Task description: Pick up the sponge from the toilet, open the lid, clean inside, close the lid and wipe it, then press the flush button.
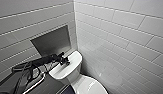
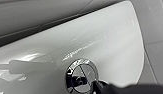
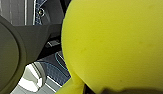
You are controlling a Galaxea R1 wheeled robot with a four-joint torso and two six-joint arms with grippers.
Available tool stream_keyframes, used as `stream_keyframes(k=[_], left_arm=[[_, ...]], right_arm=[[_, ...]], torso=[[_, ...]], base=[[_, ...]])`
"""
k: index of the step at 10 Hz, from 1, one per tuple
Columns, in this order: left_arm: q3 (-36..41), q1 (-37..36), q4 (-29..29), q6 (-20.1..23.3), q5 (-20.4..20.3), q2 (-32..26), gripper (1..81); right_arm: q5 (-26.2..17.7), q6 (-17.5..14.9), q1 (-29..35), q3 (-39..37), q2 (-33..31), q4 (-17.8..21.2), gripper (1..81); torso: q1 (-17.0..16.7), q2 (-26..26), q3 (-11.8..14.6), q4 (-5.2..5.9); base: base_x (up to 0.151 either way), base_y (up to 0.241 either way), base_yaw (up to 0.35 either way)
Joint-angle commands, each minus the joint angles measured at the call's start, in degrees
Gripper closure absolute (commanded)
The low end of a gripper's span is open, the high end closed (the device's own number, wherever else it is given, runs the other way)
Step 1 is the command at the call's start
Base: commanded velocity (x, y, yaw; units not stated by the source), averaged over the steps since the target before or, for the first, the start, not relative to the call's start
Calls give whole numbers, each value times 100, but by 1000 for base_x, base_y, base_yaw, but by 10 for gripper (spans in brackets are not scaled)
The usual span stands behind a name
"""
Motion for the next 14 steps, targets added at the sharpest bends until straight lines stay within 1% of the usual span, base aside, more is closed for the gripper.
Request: stream_keyframes(k=[1,2,3,5,6,8,10,12,13,14], left_arm=[[-33,-970,-129,3,80,-21,811],[-33,-891,-102,3,-59,-12,811],[-33,-760,-76,12,-297,-3,811],[-103,-391,143,21,-569,172,811],[-209,-259,197,21,-605,234,811],[-227,-100,197,21,-614,243,811],[-227,-117,188,30,-605,191,811],[-121,-441,188,30,-447,120,811],[186,-765,135,30,-228,-21,811],[736,-1064,127,21,-35,-248,811]], right_arm=[[-452,-14,-54,142,-90,49,811],[-452,-14,-62,177,-108,49,811],[-452,-14,-71,186,-108,32,811],[-452,-14,-71,195,-82,22,811],[-452,-14,-80,247,-81,14,811],[-452,-22,-97,239,-73,14,811],[-452,-14,-71,239,-55,23,811],[-452,-14,-71,239,-64,14,811],[-452,-14,-80,221,-81,23,811],[-452,-14,-80,169,-64,23,811]], torso=[[0,0,0,0],[0,0,0,0],[0,0,0,0],[0,0,0,0],[0,0,0,0],[0,0,0,0],[0,0,2,0],[-2,-2,2,0],[-2,-2,2,0],[-2,-2,2,0]], base=[[0,0,0],[0,0,0],[0,0,0],[0,0,0],[0,0,0],[0,0,0],[0,0,0],[0,0,0],[0,0,0],[0,0,0]])
